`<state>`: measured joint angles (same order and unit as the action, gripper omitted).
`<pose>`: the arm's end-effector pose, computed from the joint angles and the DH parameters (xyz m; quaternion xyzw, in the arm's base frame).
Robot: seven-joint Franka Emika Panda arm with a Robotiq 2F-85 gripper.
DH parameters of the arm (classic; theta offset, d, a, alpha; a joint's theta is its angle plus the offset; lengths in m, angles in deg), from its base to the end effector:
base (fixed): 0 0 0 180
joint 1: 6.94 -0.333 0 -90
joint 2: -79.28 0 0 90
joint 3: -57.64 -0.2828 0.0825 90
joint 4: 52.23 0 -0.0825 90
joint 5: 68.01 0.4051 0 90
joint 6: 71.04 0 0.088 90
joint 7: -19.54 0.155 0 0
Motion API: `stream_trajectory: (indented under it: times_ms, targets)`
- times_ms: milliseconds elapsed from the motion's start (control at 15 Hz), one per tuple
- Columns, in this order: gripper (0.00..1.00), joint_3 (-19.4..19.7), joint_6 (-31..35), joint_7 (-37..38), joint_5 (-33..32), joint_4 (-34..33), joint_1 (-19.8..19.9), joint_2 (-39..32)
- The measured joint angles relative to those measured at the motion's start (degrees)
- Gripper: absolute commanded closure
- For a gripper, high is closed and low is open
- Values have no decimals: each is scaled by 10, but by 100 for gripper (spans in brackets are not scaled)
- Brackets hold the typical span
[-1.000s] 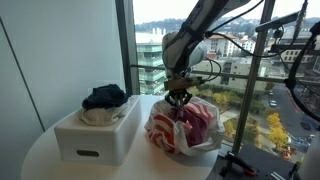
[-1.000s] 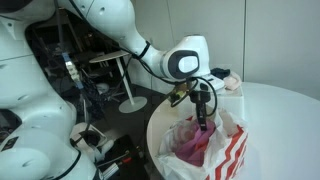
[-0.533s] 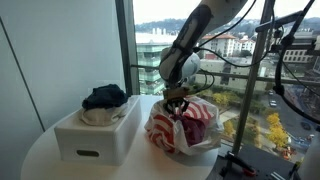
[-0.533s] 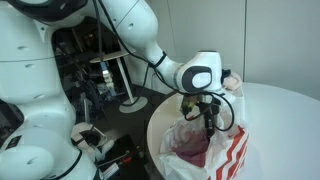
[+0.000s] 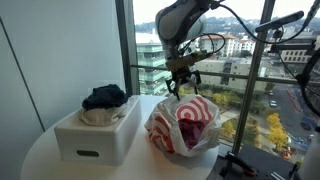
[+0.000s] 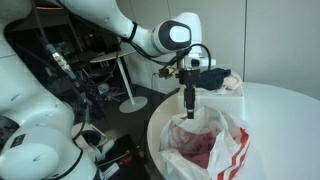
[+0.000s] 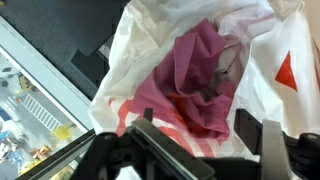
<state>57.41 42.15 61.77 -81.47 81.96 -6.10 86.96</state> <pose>0.4700 -0.0301 0.2809 0.9395 -0.3060 -0.0715 0.1362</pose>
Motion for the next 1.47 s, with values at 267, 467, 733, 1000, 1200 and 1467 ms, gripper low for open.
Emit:
stream_trajectory:
  times_ms: [267,467,733,1000,1200,1467]
  targets:
    - [0,-67,-28,2,-29,-13,-26,96]
    - [0,-130,-34,1,-41,-60,-56,113]
    - [0,-185,4,-12,-69,-162,-81,59]
    - [0,-183,111,-70,-80,-252,-85,-48]
    - [0,-158,156,-113,-78,-312,-86,-133]
    - [0,-114,170,-156,-47,-369,-88,-220]
